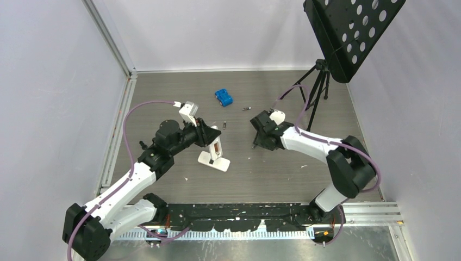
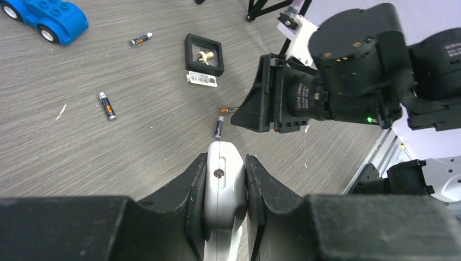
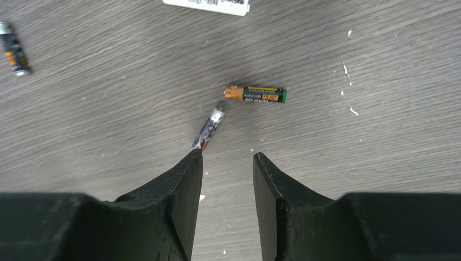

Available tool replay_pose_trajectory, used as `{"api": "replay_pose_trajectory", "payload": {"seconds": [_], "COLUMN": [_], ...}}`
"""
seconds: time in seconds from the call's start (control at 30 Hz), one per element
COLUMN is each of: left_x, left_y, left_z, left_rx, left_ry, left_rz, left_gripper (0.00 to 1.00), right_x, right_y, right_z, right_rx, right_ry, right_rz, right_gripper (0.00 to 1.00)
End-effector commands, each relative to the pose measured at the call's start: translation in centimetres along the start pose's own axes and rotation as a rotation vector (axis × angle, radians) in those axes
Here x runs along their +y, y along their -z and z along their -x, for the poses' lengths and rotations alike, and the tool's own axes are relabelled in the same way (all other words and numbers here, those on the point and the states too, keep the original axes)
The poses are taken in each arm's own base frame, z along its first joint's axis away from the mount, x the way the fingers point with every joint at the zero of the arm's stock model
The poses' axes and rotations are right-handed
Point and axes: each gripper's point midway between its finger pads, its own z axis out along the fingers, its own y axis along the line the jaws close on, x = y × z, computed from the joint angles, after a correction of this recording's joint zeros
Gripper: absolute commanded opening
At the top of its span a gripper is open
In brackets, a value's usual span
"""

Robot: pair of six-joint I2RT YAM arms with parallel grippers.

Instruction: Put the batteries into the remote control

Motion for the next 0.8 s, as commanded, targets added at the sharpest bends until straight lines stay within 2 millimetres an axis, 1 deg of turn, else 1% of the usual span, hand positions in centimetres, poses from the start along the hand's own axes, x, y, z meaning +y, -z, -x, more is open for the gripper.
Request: {"api": "replay_pose_trajectory", "payload": {"seconds": [0.0, 0.13, 0.23, 0.4, 0.47, 0.6, 0.67, 0.77], "left_x": [-0.3, -0.1, 0.0, 0.2, 0.5, 1.1, 1.1, 0.9], "left_y": [-0.1, -0.2, -0.2, 0.0, 0.1, 0.5, 0.7, 0.7], "left_z": [0.2, 0.0, -0.2, -0.3, -0.2, 0.2, 0.4, 0.4], "left_rx": [-0.018, -0.012, -0.008, -0.006, -0.013, -0.034, -0.038, -0.031], "left_ry": [-0.016, -0.014, -0.014, -0.01, -0.012, -0.019, -0.022, -0.013], "left_rz": [-0.026, -0.023, -0.019, -0.004, 0.013, 0.059, 0.061, 0.052], "left_gripper": [0.0, 0.0, 0.0, 0.0, 0.0, 0.0, 0.0, 0.0], "right_x": [0.5, 1.2, 1.8, 1.7, 1.6, 1.5, 1.2, 1.1], "right_y": [-0.9, -2.4, -3.0, -3.9, -4.1, -4.3, -4.4, -4.5], "right_z": [2.1, 1.8, 1.7, 1.2, 0.9, 0.4, 0.1, -0.1], "right_rx": [-0.069, -0.064, -0.071, -0.076, -0.078, -0.067, -0.06, -0.057], "right_ry": [-0.019, -0.019, -0.025, 0.016, 0.032, 0.049, 0.052, 0.062], "right_rz": [-0.075, -0.096, -0.093, -0.151, -0.162, -0.172, -0.177, -0.176], "right_gripper": [0.46, 0.48, 0.5, 0.49, 0.46, 0.36, 0.33, 0.18]}}
